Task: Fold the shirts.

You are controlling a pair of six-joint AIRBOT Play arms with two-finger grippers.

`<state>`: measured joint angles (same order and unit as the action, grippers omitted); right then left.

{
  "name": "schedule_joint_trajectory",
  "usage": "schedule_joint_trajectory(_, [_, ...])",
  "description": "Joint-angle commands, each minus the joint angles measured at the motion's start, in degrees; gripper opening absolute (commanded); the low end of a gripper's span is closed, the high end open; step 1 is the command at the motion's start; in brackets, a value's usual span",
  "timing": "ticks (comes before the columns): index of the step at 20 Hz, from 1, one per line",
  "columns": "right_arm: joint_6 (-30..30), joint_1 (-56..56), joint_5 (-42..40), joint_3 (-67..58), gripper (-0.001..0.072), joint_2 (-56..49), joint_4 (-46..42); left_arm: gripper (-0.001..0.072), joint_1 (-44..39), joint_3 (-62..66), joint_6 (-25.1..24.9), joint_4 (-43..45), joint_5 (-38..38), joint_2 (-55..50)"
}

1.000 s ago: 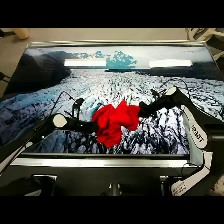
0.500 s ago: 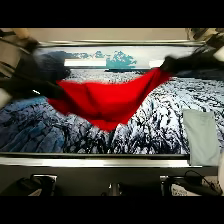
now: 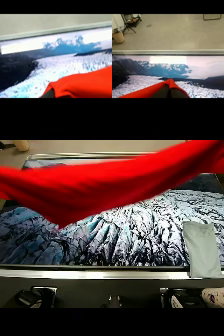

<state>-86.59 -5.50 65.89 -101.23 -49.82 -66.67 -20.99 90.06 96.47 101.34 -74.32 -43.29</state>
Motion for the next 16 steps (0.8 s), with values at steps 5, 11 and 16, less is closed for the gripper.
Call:
schedule_joint_trajectory(5, [-2.75,0.02,-5.60,-0.11,0.0016,-15.96,-2.97,0.0026,0.92,-31.87,6.19,-6.62,10.78,0.37])
schedule_joint_trajectory(11, [-3.15,0.02,-7.74,-0.11,0.0018,-43.17,17.62,0.0027,0.92,-50.29,10.69,-18.88,31.80,-4.63])
schedule_joint_trajectory(16, [-0.42,0.00,16.72,-0.11,0.0693,-48.50,12.50,0.0027,2.45,-49.94,6.49,-18.69,30.40,-8.07])
